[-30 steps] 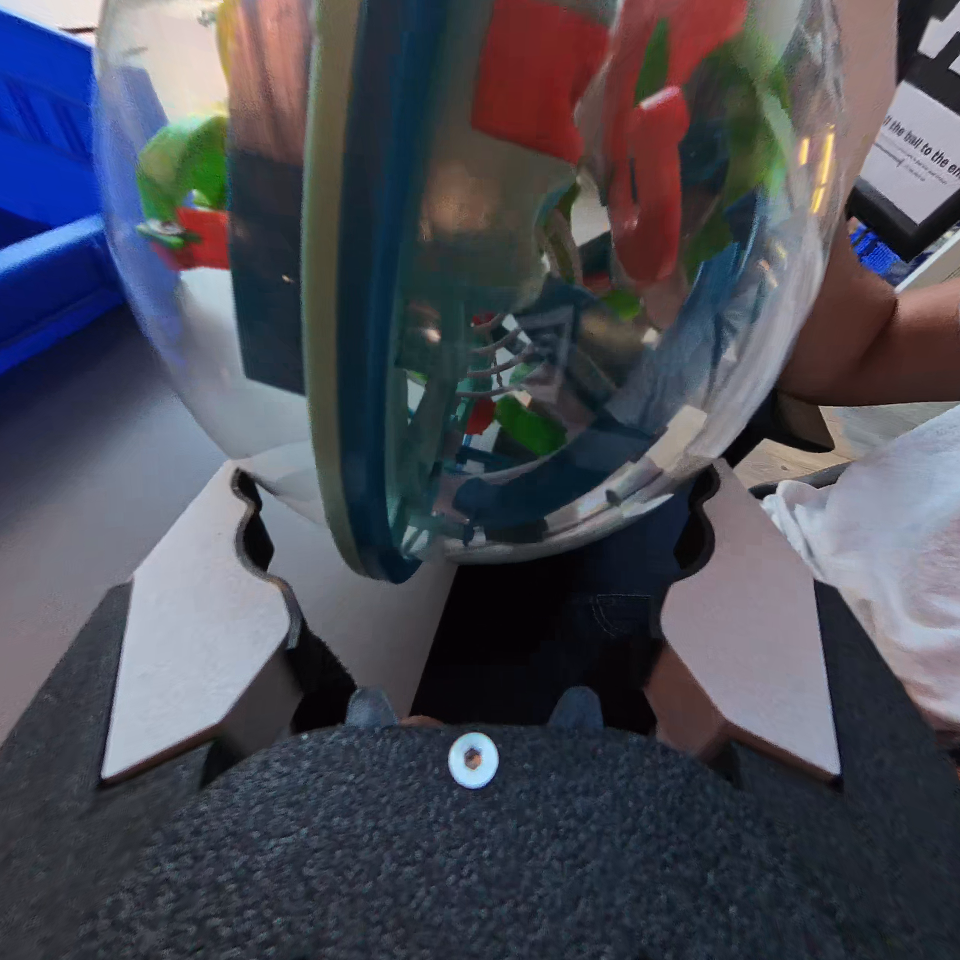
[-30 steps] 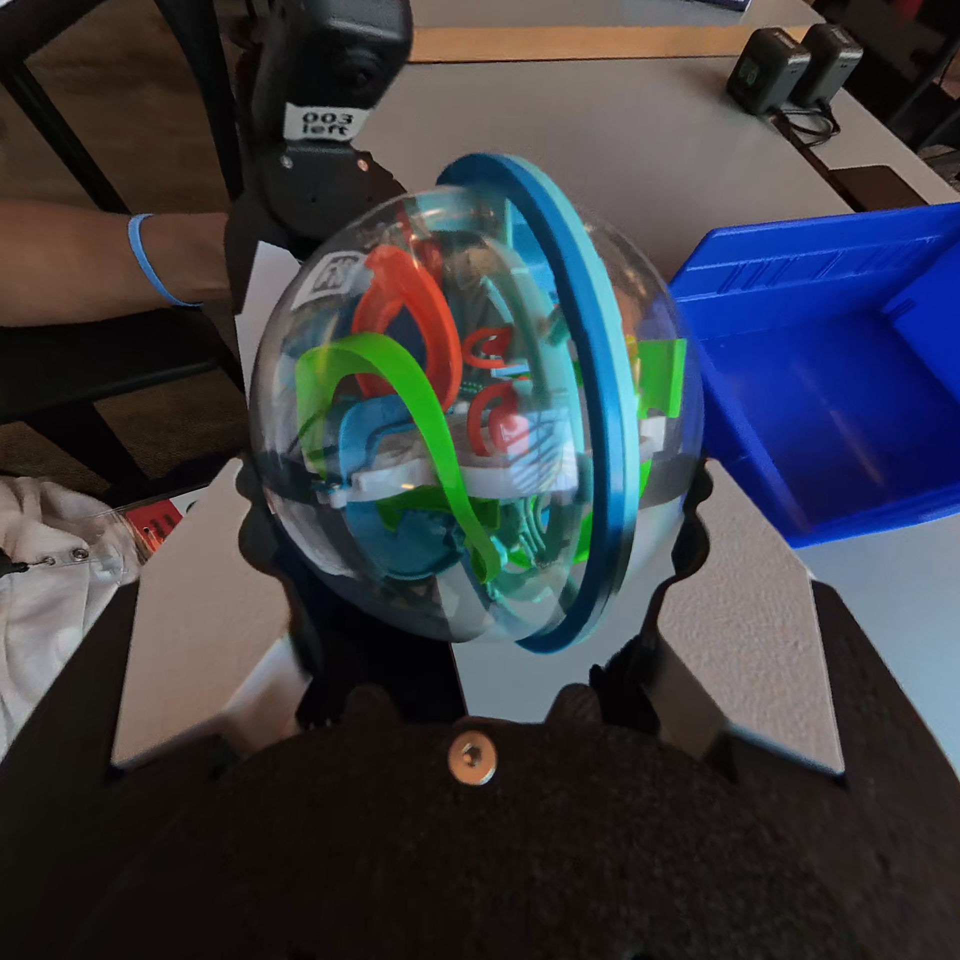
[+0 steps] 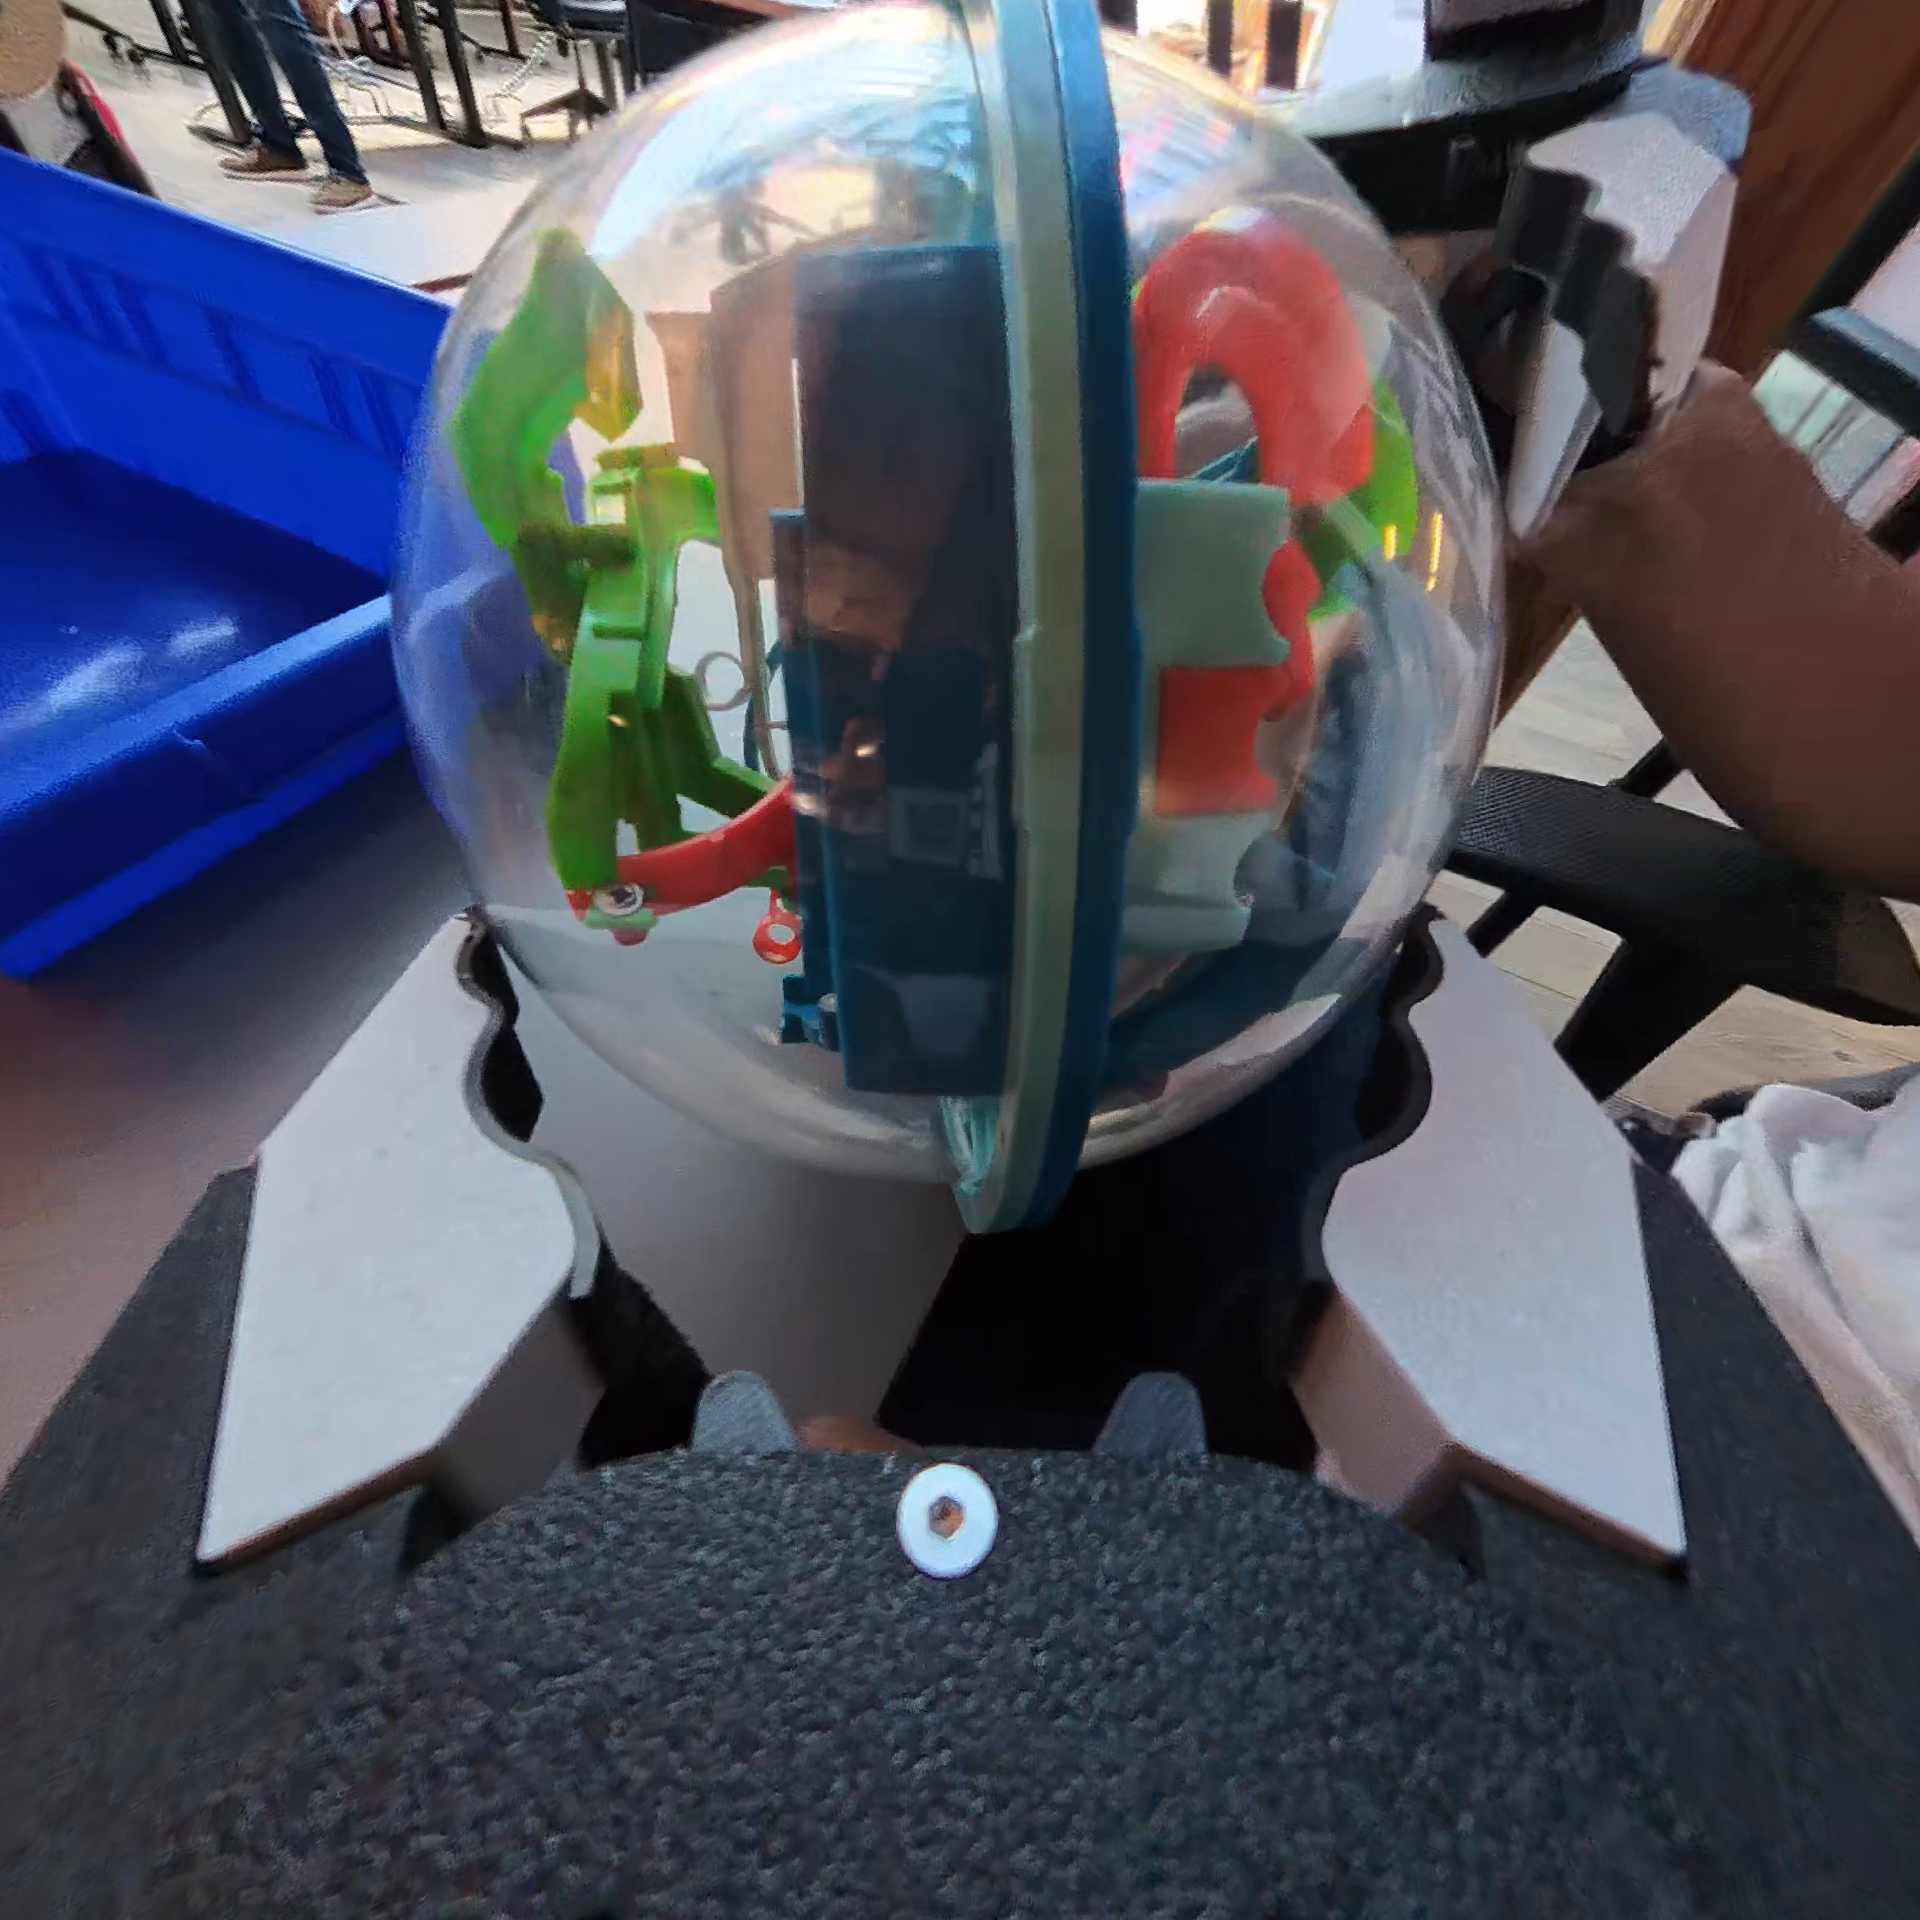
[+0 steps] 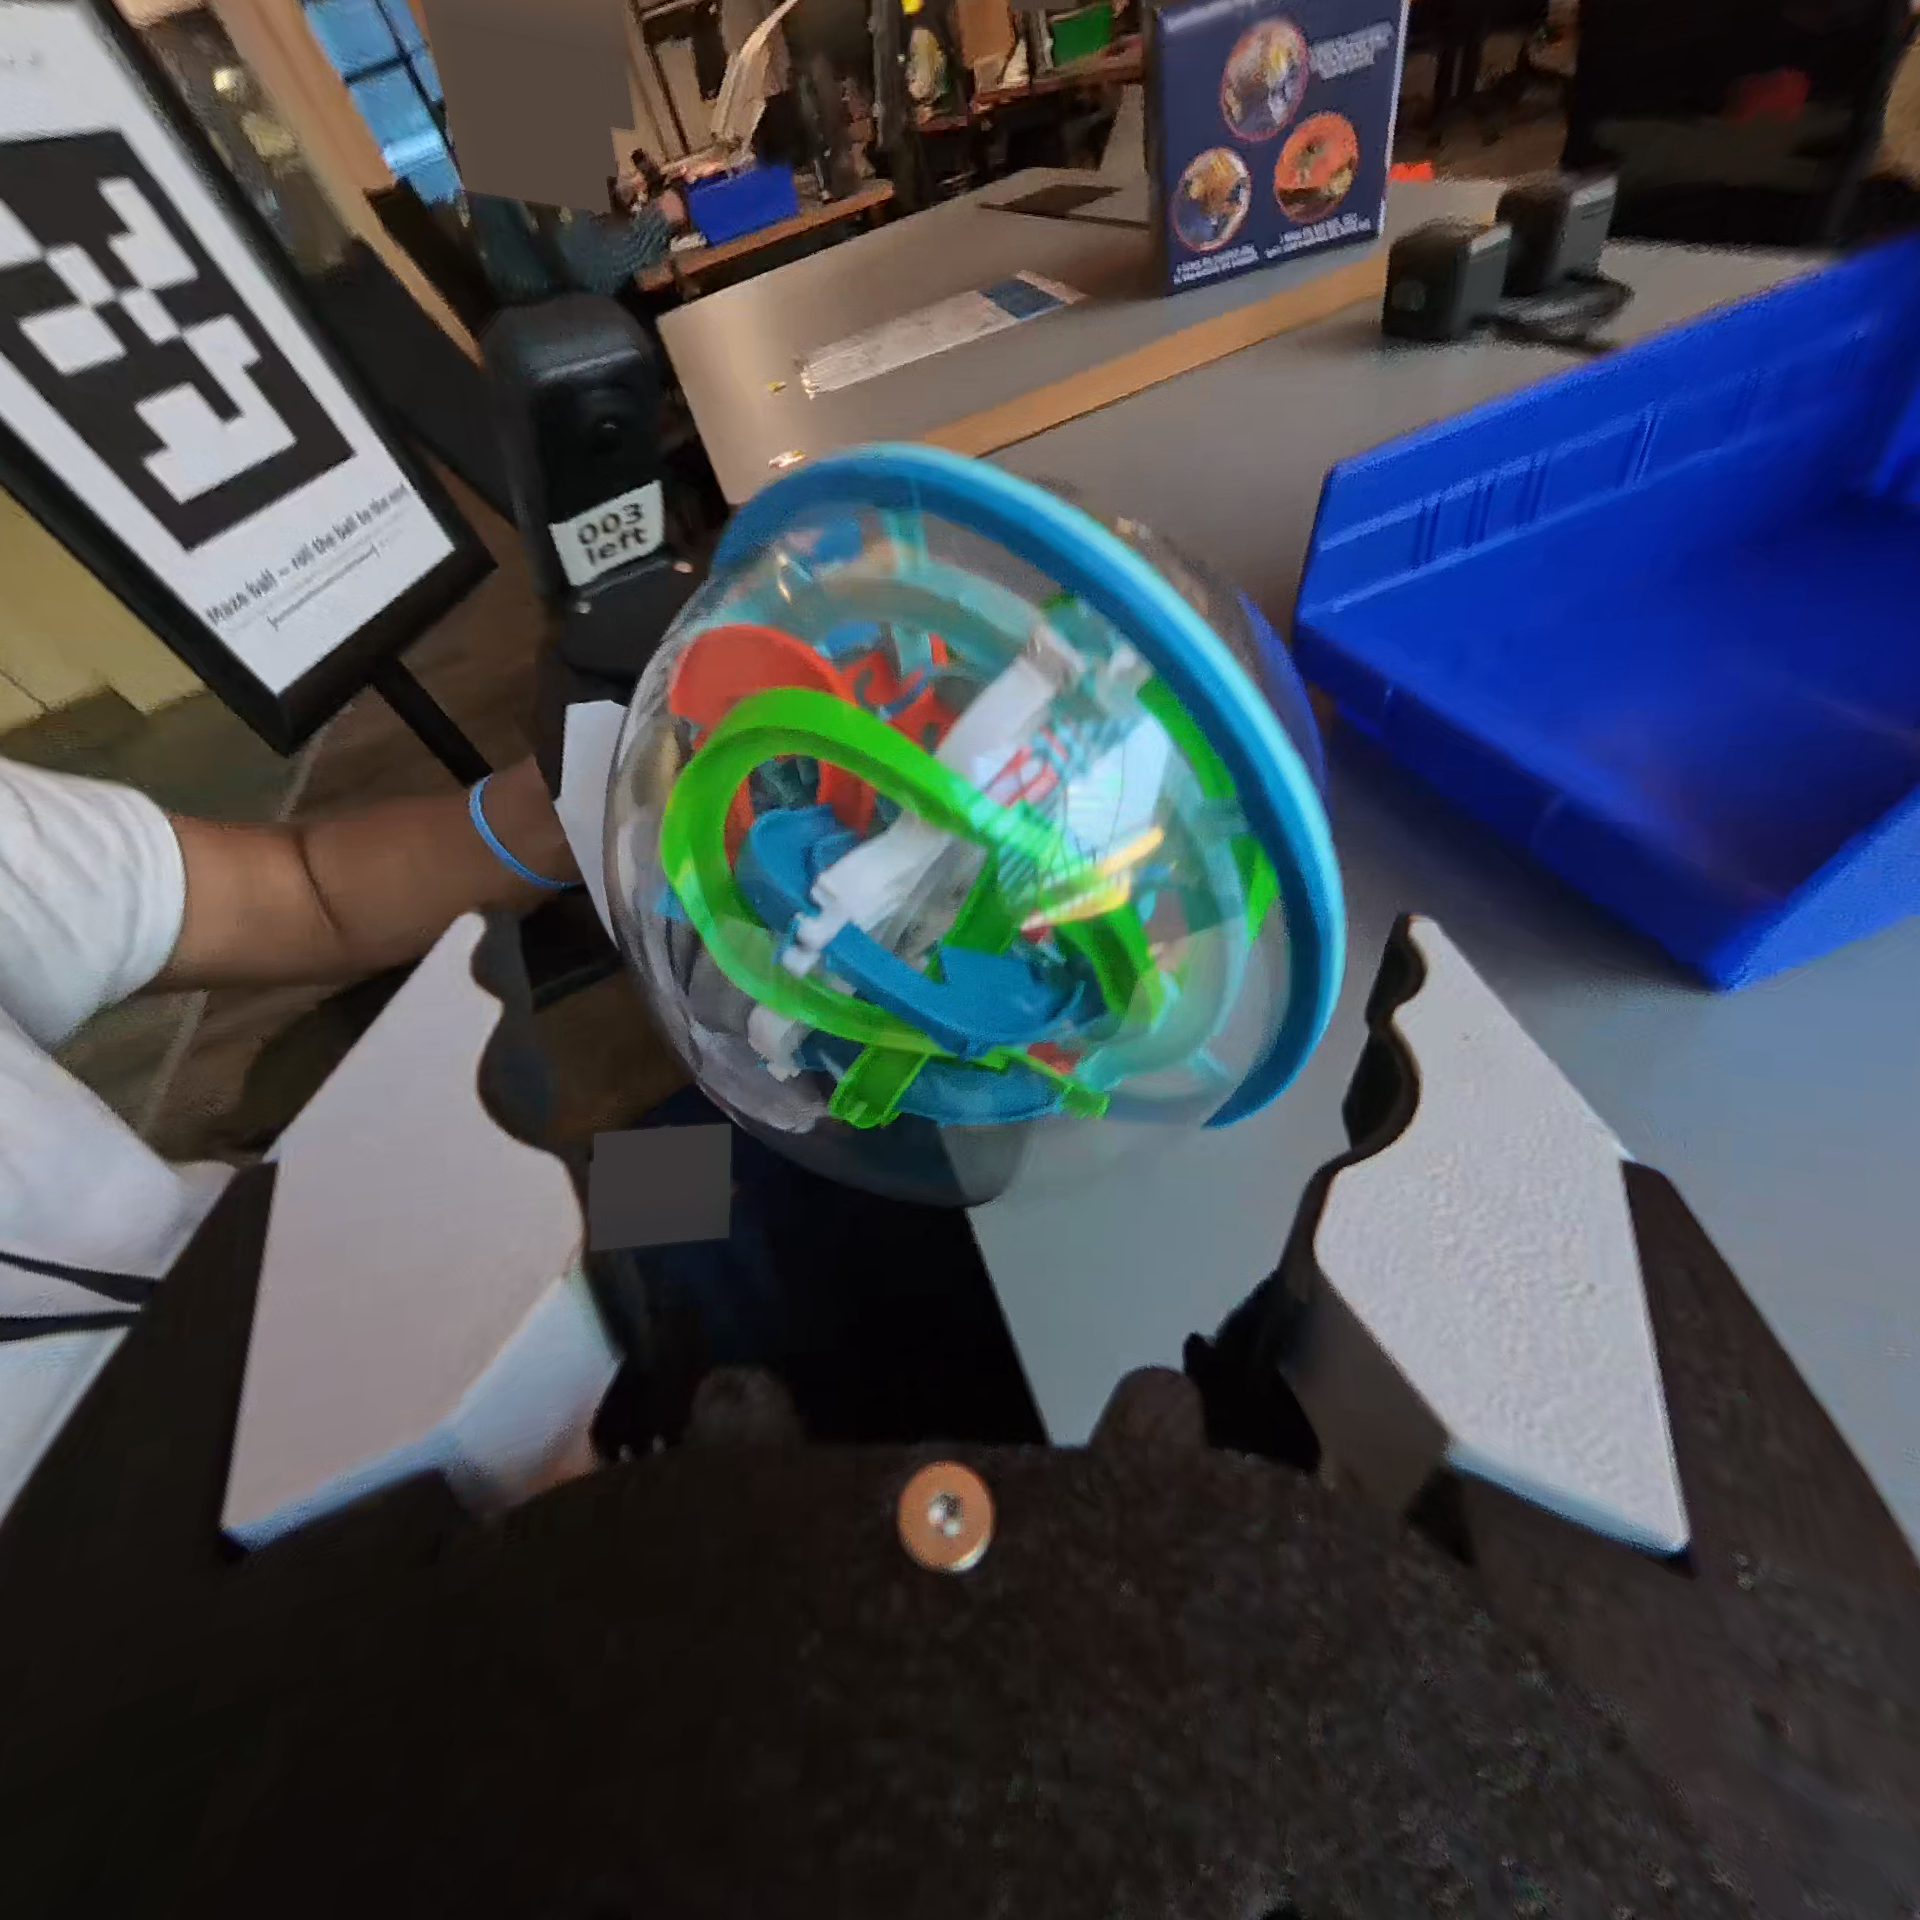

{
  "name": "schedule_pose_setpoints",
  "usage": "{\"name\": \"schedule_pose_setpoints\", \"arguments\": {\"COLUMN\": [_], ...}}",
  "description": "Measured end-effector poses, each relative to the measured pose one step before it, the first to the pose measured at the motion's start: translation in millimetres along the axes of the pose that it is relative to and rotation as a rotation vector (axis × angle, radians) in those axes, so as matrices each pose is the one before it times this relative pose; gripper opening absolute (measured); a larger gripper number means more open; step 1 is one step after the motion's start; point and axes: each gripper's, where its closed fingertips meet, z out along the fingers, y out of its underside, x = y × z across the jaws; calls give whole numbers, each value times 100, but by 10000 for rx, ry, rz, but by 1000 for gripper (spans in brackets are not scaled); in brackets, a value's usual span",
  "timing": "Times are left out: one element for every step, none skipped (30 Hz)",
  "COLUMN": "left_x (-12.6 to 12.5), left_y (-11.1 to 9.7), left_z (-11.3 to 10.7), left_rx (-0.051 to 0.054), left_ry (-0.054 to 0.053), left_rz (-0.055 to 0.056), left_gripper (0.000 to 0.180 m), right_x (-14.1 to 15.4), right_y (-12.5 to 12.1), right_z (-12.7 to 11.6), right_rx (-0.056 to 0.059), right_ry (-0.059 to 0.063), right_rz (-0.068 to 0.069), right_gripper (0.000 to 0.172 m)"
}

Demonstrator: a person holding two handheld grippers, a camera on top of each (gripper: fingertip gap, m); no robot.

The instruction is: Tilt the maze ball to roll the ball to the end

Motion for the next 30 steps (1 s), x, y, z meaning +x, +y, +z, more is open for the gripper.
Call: {"name": "schedule_pose_setpoints", "arguments": {"left_x": [62, -1, -53, -69, -71, -92, -7, 141, 170, 188, 224, 150, -82, -294, -441, -543, -605, -294, 263, 169, -210, -163, -35, 12, 22, -20, -58, -26, 30, 61], "left_y": [-124, -190, -167, -131, 21, 185, 154, 112, 219, 299, 180, -105, -343, -247, -182, -252, -392, -372, 1, 108, 19, 103, 203, 216, 204, 188, 102, -18, -163, -129], "left_z": [116, 136, 162, 153, 139, 120, 60, 8, -32, -121, -262, -428, -486, -425, -307, -157, -19, 155, 382, 462, 267, 157, 144, 165, 179, 178, 177, 145, 65, 69], "left_rx": [4, 87, 72, 30, -77, -174, -89, -8, -100, -179, -113, 78, 198, 45, -78, -93, -34, -29, -220, -218, -78, -52, -71, -36, 20, 24, 50, 86, 140, 130], "left_ry": [-238, -222, -194, -159, -143, -148, -63, 113, 284, 456, 647, 748, 699, 607, 474, 319, 186, 327, 619, 503, 184, 168, 186, 154, 85, -9, -88, -105, -52, 5], "left_rz": [-91, -117, -199, -167, -32, 157, 203, 133, 37, -43, -152, -272, -410, -416, -278, -82, 66, 75, -57, -156, -58, -34, -126, -142, -57, 16, 15, -8, -24, 16], "left_gripper": [158, 158, 157, 157, 156, 156, 156, 157, 158, 158, 159, 159, 158, 158, 158, 158, 159, 159, 159, 159, 159, 159, 159, 159, 159, 159, 159, 159, 159, 159], "right_x": [-14, 149, 504, 304, 80, 282, 113, 145, 203, 230, 233, 154, 46, -62, -91, -86, -110, -131, -26, 58, 197, 239, 69, -5, -32, -45, 11, -49, -43, -74], "right_y": [999, 790, 375, 455, 389, 241, -83, 42, -66, -152, -186, -135, -34, -9, -47, -82, -91, -44, -30, -16, 50, 52, 176, 245, 237, 319, 563, 632, 329, 120], "right_z": [374, 608, 536, 477, 433, 262, -7, -76, -98, -118, -117, -105, -12, 50, 97, 131, 135, 99, 89, 44, -75, -184, -113, -33, -39, -94, -76, 54, 43, -25], "right_rx": [-18, -63, 18, -188, -228, -121, 18, -134, -46, 35, 39, -21, -120, -119, -87, -38, -18, -63, -78, -60, -69, -44, -54, -57, -57, -124, -281, -285, -117, 23], "right_ry": [21, 142, 439, 279, 46, 120, -125, -162, -130, -77, -53, -70, -125, -177, -146, -136, -140, -159, -110, -120, 25, 31, 0, 27, 35, -59, -124, -202, -121, 6], "right_rz": [485, 184, -163, -173, -202, -194, 55, 18, -36, -83, -122, -148, -171, -162, -178, -177, -187, -222, -132, 16, 11, -94, -136, -124, 59, 397, 591, 683, 461, 127], "right_gripper": [154, 153, 153, 154, 152, 155, 154, 154, 154, 154, 154, 154, 154, 154, 154, 154, 153, 153, 153, 154, 154, 154, 153, 154, 154, 154, 154, 154, 154, 154]}}
